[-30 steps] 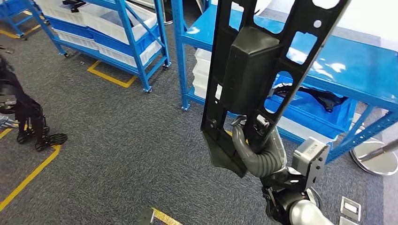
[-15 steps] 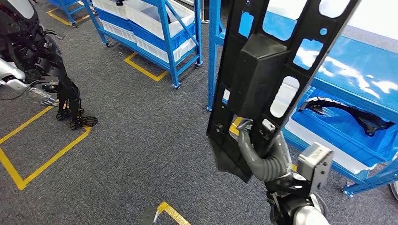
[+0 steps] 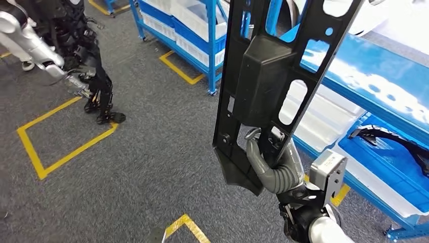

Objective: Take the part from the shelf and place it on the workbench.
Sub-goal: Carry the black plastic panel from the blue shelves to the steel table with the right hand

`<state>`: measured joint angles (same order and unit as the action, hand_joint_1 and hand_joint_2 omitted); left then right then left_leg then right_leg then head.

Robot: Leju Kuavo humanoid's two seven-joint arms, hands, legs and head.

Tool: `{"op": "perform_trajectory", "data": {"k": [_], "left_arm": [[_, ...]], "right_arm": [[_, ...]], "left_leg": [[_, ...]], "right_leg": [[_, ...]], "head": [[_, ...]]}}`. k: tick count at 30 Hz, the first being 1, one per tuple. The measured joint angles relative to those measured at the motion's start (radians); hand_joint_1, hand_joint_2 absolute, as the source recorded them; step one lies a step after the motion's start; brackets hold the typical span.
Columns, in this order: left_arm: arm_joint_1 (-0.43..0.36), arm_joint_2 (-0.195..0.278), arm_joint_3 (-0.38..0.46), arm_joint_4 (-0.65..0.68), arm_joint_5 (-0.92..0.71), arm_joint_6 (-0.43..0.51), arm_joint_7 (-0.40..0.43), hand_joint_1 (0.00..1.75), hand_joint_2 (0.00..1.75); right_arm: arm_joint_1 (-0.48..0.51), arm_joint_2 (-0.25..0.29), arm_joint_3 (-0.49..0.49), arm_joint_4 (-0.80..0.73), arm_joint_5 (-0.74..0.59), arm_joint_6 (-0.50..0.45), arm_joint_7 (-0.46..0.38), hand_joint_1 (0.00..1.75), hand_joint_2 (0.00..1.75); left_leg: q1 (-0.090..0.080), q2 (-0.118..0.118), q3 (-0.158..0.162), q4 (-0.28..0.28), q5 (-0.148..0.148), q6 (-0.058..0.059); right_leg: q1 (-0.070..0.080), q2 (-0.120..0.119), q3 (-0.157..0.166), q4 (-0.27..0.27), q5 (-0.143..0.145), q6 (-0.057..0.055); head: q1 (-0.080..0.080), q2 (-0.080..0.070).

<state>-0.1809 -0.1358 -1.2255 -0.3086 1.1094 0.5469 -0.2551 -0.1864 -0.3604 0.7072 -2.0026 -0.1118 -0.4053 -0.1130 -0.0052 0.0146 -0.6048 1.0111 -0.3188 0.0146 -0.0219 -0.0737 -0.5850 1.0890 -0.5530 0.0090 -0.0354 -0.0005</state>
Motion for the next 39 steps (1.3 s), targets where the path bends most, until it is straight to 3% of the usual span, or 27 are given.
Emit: {"op": "perform_trajectory", "data": {"k": [2, 3, 4, 5, 7, 8, 10, 12, 13, 15, 17, 19, 20, 21, 22, 24, 26, 28, 29, 31, 32, 34, 35, 36, 38, 39], "left_arm": [[0.000, 0.000, 0.000, 0.000, 0.001, 0.001, 0.000, 0.00, 1.75], [0.000, 0.000, 0.000, 0.000, 0.002, 0.001, 0.000, 0.00, 1.75], [0.001, 0.000, 0.000, 0.000, 0.002, 0.001, 0.000, 0.00, 1.75], [0.001, 0.000, 0.000, 0.000, 0.003, 0.001, 0.000, 0.00, 1.75], [0.001, 0.000, 0.000, 0.000, 0.004, 0.002, 0.000, 0.00, 1.75], [0.000, 0.000, 0.001, 0.000, 0.006, 0.002, 0.000, 0.00, 1.75], [0.001, 0.000, 0.001, 0.000, 0.012, 0.005, 0.000, 0.00, 1.75], [0.002, 0.001, 0.001, 0.000, 0.015, 0.009, 0.000, 0.00, 1.75], [0.003, 0.002, 0.002, 0.000, 0.015, 0.010, 0.000, 0.00, 1.75], [0.003, 0.003, 0.002, 0.000, 0.017, 0.011, 0.000, 0.00, 1.75], [0.003, 0.003, 0.002, 0.000, 0.018, 0.011, 0.000, 0.00, 1.75], [0.004, 0.004, 0.002, 0.000, 0.019, 0.011, 0.000, 0.00, 1.75], [0.004, 0.004, 0.002, 0.000, 0.019, 0.011, 0.000, 0.00, 1.75], [0.004, 0.004, 0.002, 0.000, 0.019, 0.011, 0.000, 0.00, 1.75], [0.005, 0.005, 0.002, 0.000, 0.019, 0.011, 0.000, 0.00, 1.75], [0.005, 0.006, 0.002, 0.000, 0.019, 0.012, -0.001, 0.00, 1.75], [0.006, 0.006, 0.002, 0.000, 0.018, 0.013, -0.004, 0.00, 1.75], [0.008, 0.007, 0.002, 0.000, 0.019, 0.015, -0.006, 0.00, 1.75], [0.009, 0.007, 0.003, 0.000, 0.020, 0.016, -0.006, 0.00, 1.75], [0.009, 0.007, 0.003, 0.000, 0.023, 0.019, -0.008, 0.00, 1.75], [0.009, 0.007, 0.004, 0.000, 0.026, 0.020, -0.008, 0.00, 1.75], [0.010, 0.007, 0.004, 0.000, 0.034, 0.024, -0.008, 0.00, 1.75], [0.012, 0.008, 0.005, 0.000, 0.038, 0.025, -0.010, 0.00, 1.75], [0.014, 0.008, 0.006, 0.000, 0.041, 0.026, -0.012, 0.00, 1.75], [0.016, 0.010, 0.008, 0.000, 0.044, 0.026, -0.019, 0.00, 1.75], [0.016, 0.010, 0.009, 0.000, 0.045, 0.026, -0.023, 0.00, 1.75]], "right_arm": [[0.000, 0.001, -0.001, 0.002, -0.001, 0.004, -0.003, 1.75, 1.75], [0.001, 0.001, -0.001, 0.004, -0.002, 0.006, -0.003, 1.75, 1.75], [0.002, 0.002, -0.001, 0.005, -0.003, 0.008, -0.003, 1.75, 1.75], [0.002, 0.002, -0.001, 0.007, -0.003, 0.009, -0.004, 1.75, 1.75], [0.002, 0.002, -0.001, 0.008, -0.003, 0.009, -0.004, 1.75, 1.75], [0.001, 0.002, -0.001, 0.008, -0.003, 0.009, -0.006, 1.75, 1.75], [0.002, 0.003, -0.001, 0.009, -0.003, 0.010, -0.010, 1.75, 1.75], [0.002, 0.004, -0.001, 0.010, -0.003, 0.010, -0.016, 1.75, 1.75], [0.001, 0.005, -0.001, 0.010, -0.003, 0.010, -0.018, 1.75, 1.75], [0.000, 0.008, -0.001, 0.010, -0.004, 0.011, -0.022, 1.75, 1.75], [0.001, 0.010, -0.001, 0.011, -0.004, 0.011, -0.022, 1.75, 1.75], [0.002, 0.010, -0.001, 0.011, -0.004, 0.011, -0.022, 1.75, 1.75], [0.002, 0.011, -0.001, 0.011, -0.004, 0.011, -0.022, 1.75, 1.75], [0.002, 0.011, -0.001, 0.011, -0.004, 0.011, -0.022, 1.75, 1.75], [0.002, 0.012, -0.001, 0.011, -0.005, 0.011, -0.022, 1.75, 1.75], [0.001, 0.014, -0.001, 0.011, -0.005, 0.012, -0.023, 1.75, 1.75], [0.001, 0.016, -0.001, 0.011, -0.005, 0.013, -0.023, 1.75, 1.75], [-0.001, 0.020, -0.001, 0.011, -0.005, 0.016, -0.023, 1.75, 1.75], [-0.003, 0.022, -0.001, 0.011, -0.006, 0.018, -0.024, 1.75, 1.75], [-0.006, 0.024, -0.001, 0.012, -0.010, 0.024, -0.025, 1.75, 1.75], [-0.007, 0.024, -0.001, 0.012, -0.013, 0.027, -0.025, 1.75, 1.75], [-0.006, 0.025, -0.001, 0.013, -0.021, 0.036, -0.025, 1.75, 1.75], [-0.006, 0.025, -0.001, 0.014, -0.024, 0.040, -0.024, 1.75, 1.75], [-0.006, 0.025, -0.001, 0.015, -0.027, 0.042, -0.024, 1.75, 1.75], [-0.008, 0.025, -0.001, 0.015, -0.030, 0.043, -0.022, 1.75, 1.75], [-0.008, 0.025, 0.000, 0.015, -0.032, 0.043, -0.021, 1.75, 1.75]], "left_leg": [[0.000, -0.023, 0.002, -0.001, 0.001, 0.006], [0.000, -0.036, 0.002, 0.000, 0.000, 0.008], [-0.001, -0.051, 0.003, 0.002, -0.001, 0.008], [-0.001, -0.065, 0.004, 0.005, -0.003, 0.007], [0.000, -0.093, 0.006, 0.014, -0.010, 0.002], [0.000, -0.105, 0.004, 0.021, -0.015, -0.002], [0.002, -0.125, -0.004, 0.032, -0.021, -0.014], [0.006, -0.143, -0.010, 0.033, -0.020, -0.026], [0.007, -0.140, -0.010, 0.037, -0.023, -0.031], [0.004, -0.095, -0.026, 0.082, -0.051, -0.043], [0.005, -0.040, -0.080, 0.197, -0.111, -0.052], [0.010, -0.025, -0.137, 0.305, -0.147, -0.057], [0.012, -0.023, -0.144, 0.314, -0.140, -0.057], [0.012, -0.021, -0.131, 0.284, -0.114, -0.056], [0.011, -0.013, -0.099, 0.220, -0.076, -0.051], [0.001, 0.027, -0.036, 0.087, -0.023, -0.037], [-0.010, 0.049, -0.017, 0.034, -0.014, -0.026], [-0.009, 0.028, -0.017, 0.025, -0.011, -0.017], [-0.006, 0.016, -0.013, 0.017, -0.007, -0.013], [0.002, -0.007, -0.002, 0.001, 0.001, -0.002], [0.002, -0.018, 0.000, -0.001, 0.001, 0.000], [0.002, -0.041, 0.001, 0.000, 0.000, 0.003], [0.002, -0.055, 0.001, 0.002, -0.001, 0.004], [0.002, -0.069, 0.002, 0.005, -0.003, 0.002], [0.006, -0.098, 0.002, 0.016, -0.011, -0.005], [0.007, -0.110, -0.001, 0.025, -0.016, -0.012]], "right_leg": [[-0.002, 0.053, -0.063, 0.130, -0.059, 0.000], [-0.002, 0.063, -0.096, 0.189, -0.077, 0.001], [-0.002, 0.068, -0.117, 0.219, -0.076, 0.002], [-0.003, 0.070, -0.120, 0.210, -0.054, 0.003], [-0.006, 0.085, -0.078, 0.091, 0.024, 0.002], [-0.008, 0.106, -0.052, 0.028, 0.051, 0.002], [-0.011, 0.136, -0.026, -0.037, 0.067, 0.000], [-0.009, 0.129, -0.023, -0.040, 0.063, -0.008], [-0.008, 0.118, -0.021, -0.043, 0.064, -0.013], [-0.009, 0.095, -0.013, -0.050, 0.064, -0.024], [-0.006, 0.070, -0.008, -0.051, 0.061, -0.032], [-0.003, 0.043, -0.005, -0.051, 0.056, -0.035], [-0.002, 0.030, -0.003, -0.051, 0.054, -0.035], [-0.001, 0.017, 0.000, -0.051, 0.051, -0.035], [0.000, 0.006, 0.005, -0.051, 0.047, -0.034], [0.003, -0.015, 0.015, -0.052, 0.040, -0.030], [0.006, -0.033, 0.019, -0.053, 0.036, -0.023], [0.006, -0.051, 0.024, -0.055, 0.032, -0.013], [0.006, -0.042, 0.024, -0.049, 0.027, -0.007], [0.005, 0.010, -0.003, 0.012, -0.008, -0.001], [0.003, 0.042, -0.031, 0.069, -0.035, 0.000], [0.003, 0.067, -0.099, 0.188, -0.079, 0.002], [0.002, 0.069, -0.118, 0.214, -0.076, 0.003], [0.000, 0.070, -0.120, 0.203, -0.054, 0.005], [-0.007, 0.086, -0.076, 0.088, 0.022, 0.008], [-0.011, 0.108, -0.051, 0.028, 0.047, 0.010]], "head": [[0.013, 0.000], [0.020, 0.000], [0.025, 0.000], [0.028, 0.000], [0.037, 0.000], [0.041, 0.000], [0.043, 0.000], [0.041, 0.000], [0.040, 0.000], [0.031, 0.000], [0.016, 0.000], [0.005, 0.000], [0.000, 0.000], [-0.004, 0.000], [-0.009, 0.000], [-0.015, 0.000], [-0.016, 0.000], [-0.015, 0.000], [-0.013, 0.000], [-0.005, 0.000], [0.003, 0.000], [0.015, 0.000], [0.020, 0.000], [0.024, 0.000], [0.033, 0.000], [0.037, 0.000]]}}
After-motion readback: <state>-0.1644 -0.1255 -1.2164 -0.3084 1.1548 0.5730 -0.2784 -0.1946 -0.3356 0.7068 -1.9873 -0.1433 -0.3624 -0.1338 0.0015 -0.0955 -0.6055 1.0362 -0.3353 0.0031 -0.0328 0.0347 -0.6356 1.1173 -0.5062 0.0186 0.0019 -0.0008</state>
